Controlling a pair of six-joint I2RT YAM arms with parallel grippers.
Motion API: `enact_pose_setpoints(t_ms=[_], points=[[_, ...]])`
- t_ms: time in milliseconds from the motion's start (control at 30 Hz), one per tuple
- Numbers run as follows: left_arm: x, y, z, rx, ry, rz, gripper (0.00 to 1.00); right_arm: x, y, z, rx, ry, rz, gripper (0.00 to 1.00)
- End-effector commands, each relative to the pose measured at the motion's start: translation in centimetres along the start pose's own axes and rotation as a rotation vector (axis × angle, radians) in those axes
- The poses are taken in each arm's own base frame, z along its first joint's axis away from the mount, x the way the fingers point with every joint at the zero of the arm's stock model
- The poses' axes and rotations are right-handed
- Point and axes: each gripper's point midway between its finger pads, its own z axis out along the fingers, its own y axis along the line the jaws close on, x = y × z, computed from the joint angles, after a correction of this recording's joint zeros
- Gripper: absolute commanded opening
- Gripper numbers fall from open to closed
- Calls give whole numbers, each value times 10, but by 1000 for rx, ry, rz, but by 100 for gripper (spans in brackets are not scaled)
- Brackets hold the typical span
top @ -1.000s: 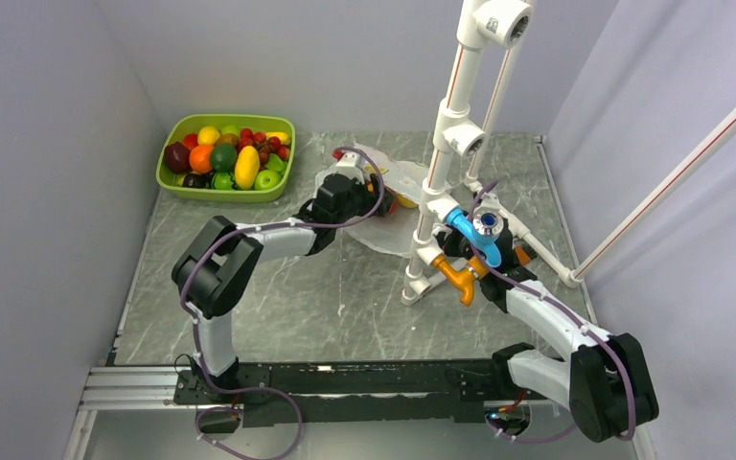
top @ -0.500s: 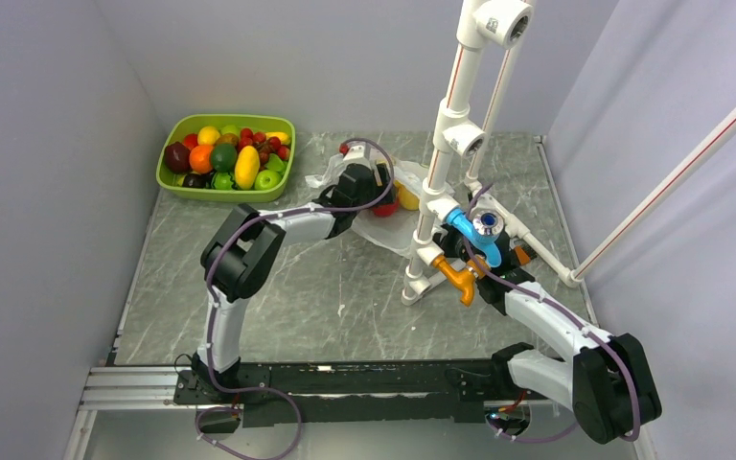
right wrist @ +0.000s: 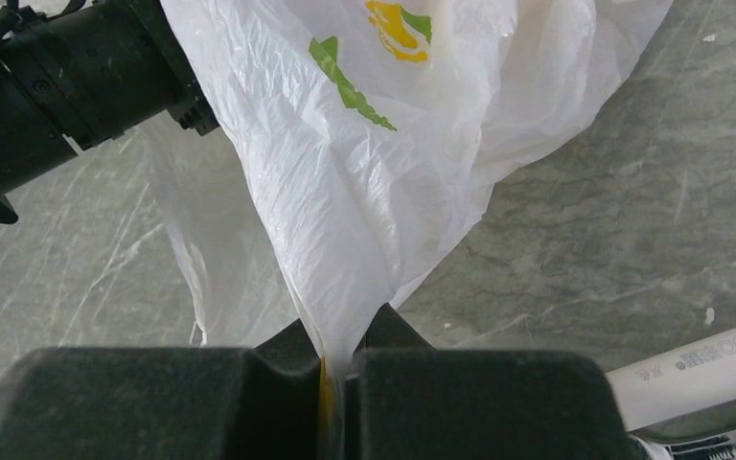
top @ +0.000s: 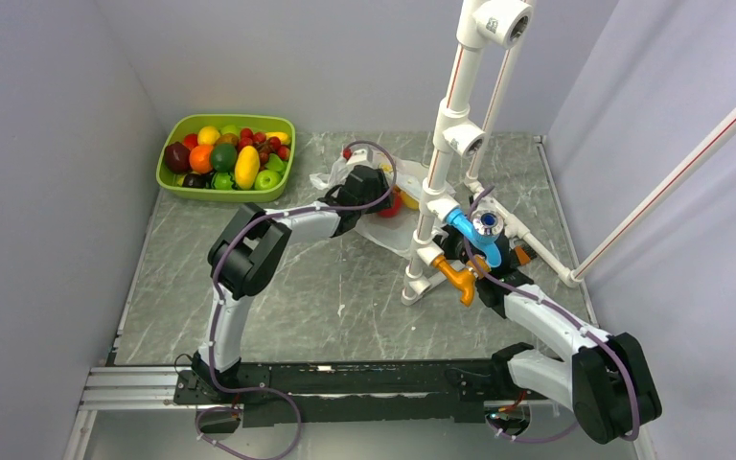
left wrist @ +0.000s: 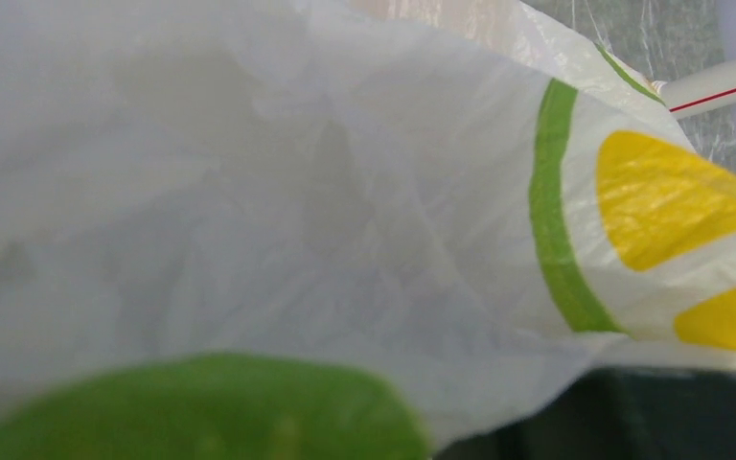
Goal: Take the fake fruits out of the plastic bag
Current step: Take out the fake fruit from the plastic bag, then place the fake fruit in the bin.
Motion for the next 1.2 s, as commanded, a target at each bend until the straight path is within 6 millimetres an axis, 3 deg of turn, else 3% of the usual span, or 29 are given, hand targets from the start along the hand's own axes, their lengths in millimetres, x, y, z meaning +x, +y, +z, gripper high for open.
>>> enact_pose_setpoints(t_ms=[0,300,433,667,1000,1167], points=[[-1,-3,-4,17,8,42,41,-14,3,1,-13,-73,-9,0],[0,-9,-39,93,45,103,23,-10,5,3,-24,-78,-13,0],[-4,-13,-66,136,45,105,22,-6,4,3,-21,-86,-19,0],[-12,-41,-115,278,71,80,22,-1,7,7,-22,-67,-20,0],[-21,-60,-203,453,95,72,21,3,4,4,-11,-65,-21,0],[-26,-53,-257,503,104,77,20,5,5,6,-7,-43,-16,0]])
